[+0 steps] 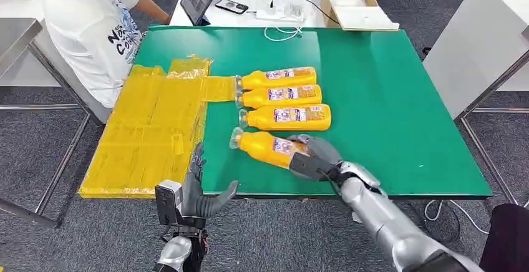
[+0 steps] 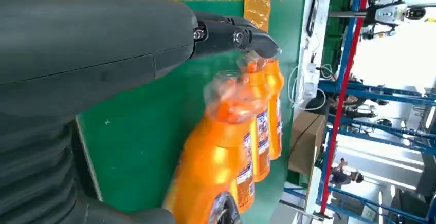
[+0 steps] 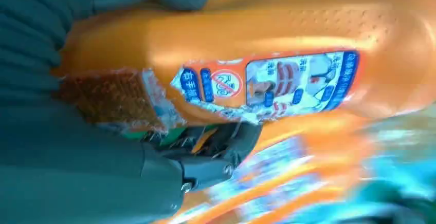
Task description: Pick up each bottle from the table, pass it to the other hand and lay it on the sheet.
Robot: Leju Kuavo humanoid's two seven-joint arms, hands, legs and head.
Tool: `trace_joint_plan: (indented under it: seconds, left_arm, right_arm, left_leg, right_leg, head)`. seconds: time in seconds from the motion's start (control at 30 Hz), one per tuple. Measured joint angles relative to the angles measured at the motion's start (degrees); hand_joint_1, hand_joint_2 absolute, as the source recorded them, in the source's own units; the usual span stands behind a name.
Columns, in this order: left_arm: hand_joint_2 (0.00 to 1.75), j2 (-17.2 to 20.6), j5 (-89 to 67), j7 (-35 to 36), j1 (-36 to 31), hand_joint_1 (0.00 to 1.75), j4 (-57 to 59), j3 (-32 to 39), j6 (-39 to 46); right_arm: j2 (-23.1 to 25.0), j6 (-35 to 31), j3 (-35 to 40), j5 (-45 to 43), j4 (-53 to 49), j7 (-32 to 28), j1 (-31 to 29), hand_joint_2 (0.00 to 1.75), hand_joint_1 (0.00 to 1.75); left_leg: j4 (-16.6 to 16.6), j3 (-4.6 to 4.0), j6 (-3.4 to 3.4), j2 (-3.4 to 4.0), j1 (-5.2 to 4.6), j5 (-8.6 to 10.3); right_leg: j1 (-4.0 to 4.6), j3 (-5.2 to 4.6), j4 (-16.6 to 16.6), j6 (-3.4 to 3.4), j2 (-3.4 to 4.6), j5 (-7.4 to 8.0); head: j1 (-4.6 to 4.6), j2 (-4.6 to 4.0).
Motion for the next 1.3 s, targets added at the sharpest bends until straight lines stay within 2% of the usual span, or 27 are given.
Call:
trace_joint_plan:
  seconds: [0.1,0.17,0.23,0.53,0.6,0.83,1.03,1.3]
  left_arm:
    - [1.75,0.0,0.2,-0.1,0.0,0.0,0.0,-0.1,0.2]
    - [1.75,0.0,0.4,-0.2,-0.1,0.0,0.0,-0.2,0.6]
    - [1.75,0.0,0.9,-0.3,-0.2,0.0,0.0,-0.5,0.7]
    - [1.75,0.0,3.3,-0.2,-0.7,0.0,-0.6,-0.7,0.5]
    - [1.75,0.0,5.9,1.1,-0.7,0.0,-1.5,-0.7,-1.8]
    - [1.75,0.0,13.4,6.1,-0.8,0.0,-6.7,-2.0,-13.1]
    - [1.75,0.0,15.3,7.4,-1.0,0.0,-9.5,-3.5,-15.4]
    - [1.75,0.0,15.3,7.6,-1.1,0.0,-10.5,-3.8,-15.5]
  right_arm:
    - [2.6,-6.1,-4.4,-0.4,-11.2,-1.5,6.3,1.75,1.75]
    - [4.7,-12.8,-8.2,-0.5,-18.9,-3.5,9.1,1.75,1.75]
    - [6.2,-15.9,-11.2,-0.8,-24.7,-4.0,11.0,1.75,1.75]
    - [9.6,-24.0,-18.2,-0.7,-35.9,-8.0,16.9,1.75,1.75]
    - [10.0,-24.1,-19.2,-0.8,-36.6,-8.0,17.7,1.75,1.75]
    - [11.2,-18.2,-18.1,2.6,-33.8,-8.2,20.3,1.75,1.75]
    - [13.5,-18.0,-15.0,4.8,-26.4,-9.2,20.6,1.75,1.75]
    - [14.2,-18.2,-14.0,4.9,-23.0,-9.4,20.6,1.75,1.75]
  left_leg:
    - [0.0,-0.25,-0.04,-0.04,0.1,0.05]
    - [0.0,-0.37,-0.04,-0.11,0.15,0.05]
    - [0.0,-0.39,-0.04,-0.06,0.15,0.04]
    - [0.0,-0.47,-0.03,-0.05,0.04,0.03]
    - [0.0,-0.47,-0.03,-0.03,0.04,0.03]
    - [0.0,-0.49,-0.04,-0.02,0.06,0.02]
    - [0.0,-0.53,-0.04,-0.03,0.07,0.03]
    - [0.0,-0.54,-0.04,-0.03,0.05,0.03]
  right_leg:
    - [0.06,-0.24,0.0,-0.02,-0.02,-0.03]
    - [0.11,-0.34,0.0,-0.04,-0.06,-0.05]
    - [0.1,-0.36,0.0,-0.04,-0.04,-0.06]
    - [-0.02,-0.45,0.0,-0.01,-0.04,-0.04]
    - [-0.01,-0.46,0.0,-0.01,-0.04,-0.04]
    - [0.02,-0.47,0.0,-0.02,-0.04,-0.05]
    - [0.03,-0.5,0.0,-0.03,-0.03,-0.06]
    - [0.0,-0.49,0.0,-0.02,-0.03,-0.05]
  head:
    - [0.0,0.0]
    - [0.02,0.0]
    - [-0.02,0.0]
    - [0.0,0.0]
    - [0.0,0.0]
    - [-0.02,0.0]
    - [-0.02,0.0]
    - [0.0,0.0]
